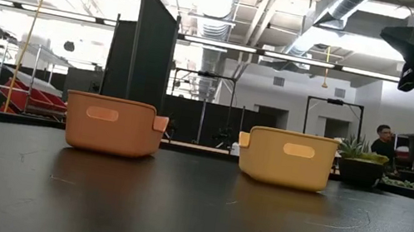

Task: Sort batteries
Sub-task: Put the bottom black battery into the orange bin

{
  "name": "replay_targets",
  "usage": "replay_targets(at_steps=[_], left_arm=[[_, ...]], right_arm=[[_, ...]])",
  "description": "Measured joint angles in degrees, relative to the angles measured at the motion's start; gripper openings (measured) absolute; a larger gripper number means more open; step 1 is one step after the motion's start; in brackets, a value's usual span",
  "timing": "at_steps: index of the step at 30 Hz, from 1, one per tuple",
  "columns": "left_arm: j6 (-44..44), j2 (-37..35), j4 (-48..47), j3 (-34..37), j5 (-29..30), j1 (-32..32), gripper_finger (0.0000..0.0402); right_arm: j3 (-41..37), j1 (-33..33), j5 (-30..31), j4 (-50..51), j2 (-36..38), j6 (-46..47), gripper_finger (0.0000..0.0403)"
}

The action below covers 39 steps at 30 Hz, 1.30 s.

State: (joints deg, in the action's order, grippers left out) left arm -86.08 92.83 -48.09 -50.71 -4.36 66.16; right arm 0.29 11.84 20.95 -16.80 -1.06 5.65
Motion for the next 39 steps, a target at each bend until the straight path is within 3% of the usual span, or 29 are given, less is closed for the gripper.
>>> replay_targets(at_steps=[18,39], left_arm=[[11.26,0.04,0.46,-0.22,3.49,-8.57,0.004],[33.1,-0.69,4.91,-0.22,20.51,-23.82,0.004]], right_arm=[[0.0,0.0,0.02,0.0,0.0,-0.02,0.0029],[-0.01,0.0,0.04,0.0,0.0,-0.04,0.0029]])
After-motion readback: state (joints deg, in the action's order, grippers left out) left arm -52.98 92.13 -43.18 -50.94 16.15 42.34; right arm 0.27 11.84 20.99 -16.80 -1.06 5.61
